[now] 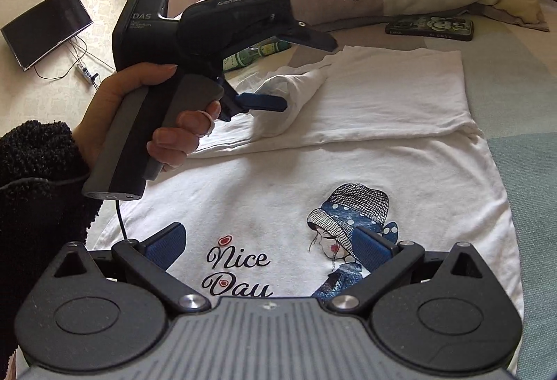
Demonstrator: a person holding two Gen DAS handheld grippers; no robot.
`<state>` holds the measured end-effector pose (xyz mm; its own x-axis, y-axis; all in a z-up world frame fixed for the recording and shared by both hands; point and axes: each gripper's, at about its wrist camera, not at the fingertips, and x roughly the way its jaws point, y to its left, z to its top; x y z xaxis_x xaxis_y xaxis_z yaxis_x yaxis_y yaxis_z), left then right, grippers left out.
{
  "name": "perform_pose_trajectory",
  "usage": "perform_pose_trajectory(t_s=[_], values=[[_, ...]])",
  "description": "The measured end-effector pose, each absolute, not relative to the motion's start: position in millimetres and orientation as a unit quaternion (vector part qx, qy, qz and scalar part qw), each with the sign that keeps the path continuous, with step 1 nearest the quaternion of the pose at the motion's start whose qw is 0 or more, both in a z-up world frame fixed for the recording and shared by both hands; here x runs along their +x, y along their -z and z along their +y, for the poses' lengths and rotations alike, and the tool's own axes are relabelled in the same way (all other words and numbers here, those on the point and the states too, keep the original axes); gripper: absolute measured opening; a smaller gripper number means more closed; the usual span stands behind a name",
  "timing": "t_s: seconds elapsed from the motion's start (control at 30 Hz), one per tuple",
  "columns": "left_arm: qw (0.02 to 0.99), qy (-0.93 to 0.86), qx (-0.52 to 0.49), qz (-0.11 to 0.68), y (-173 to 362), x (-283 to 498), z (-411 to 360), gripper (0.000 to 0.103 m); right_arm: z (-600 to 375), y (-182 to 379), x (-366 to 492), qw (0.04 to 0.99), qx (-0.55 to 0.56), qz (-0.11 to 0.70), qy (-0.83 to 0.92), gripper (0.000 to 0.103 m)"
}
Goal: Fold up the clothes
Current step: 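Lower the cuff onto the folded plain sleeve and open the left gripper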
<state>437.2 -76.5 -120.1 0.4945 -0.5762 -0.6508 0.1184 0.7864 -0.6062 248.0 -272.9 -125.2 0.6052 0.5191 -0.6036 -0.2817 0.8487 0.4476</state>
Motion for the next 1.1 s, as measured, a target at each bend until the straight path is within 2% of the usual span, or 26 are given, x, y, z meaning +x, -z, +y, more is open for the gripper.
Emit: perform_pose_trajectory(t_s=[0.6,0.83,1.1], values=[[0.853,0.339,-0.022,0.395,87,423,-163,0.100,-273,134,254,0.885,0.143,0.392,-0.209,0.103],[0.896,0.242,-0.055,0.368,65,410,-96,0.101,-274,136,258,0.886,0.148,0.394,-0.195,0.103],[0.912,0.108,-0.190,0.346,60,406,42,0.101,-268,139,265,0.891,0.152,0.386,-0.183,0.103]])
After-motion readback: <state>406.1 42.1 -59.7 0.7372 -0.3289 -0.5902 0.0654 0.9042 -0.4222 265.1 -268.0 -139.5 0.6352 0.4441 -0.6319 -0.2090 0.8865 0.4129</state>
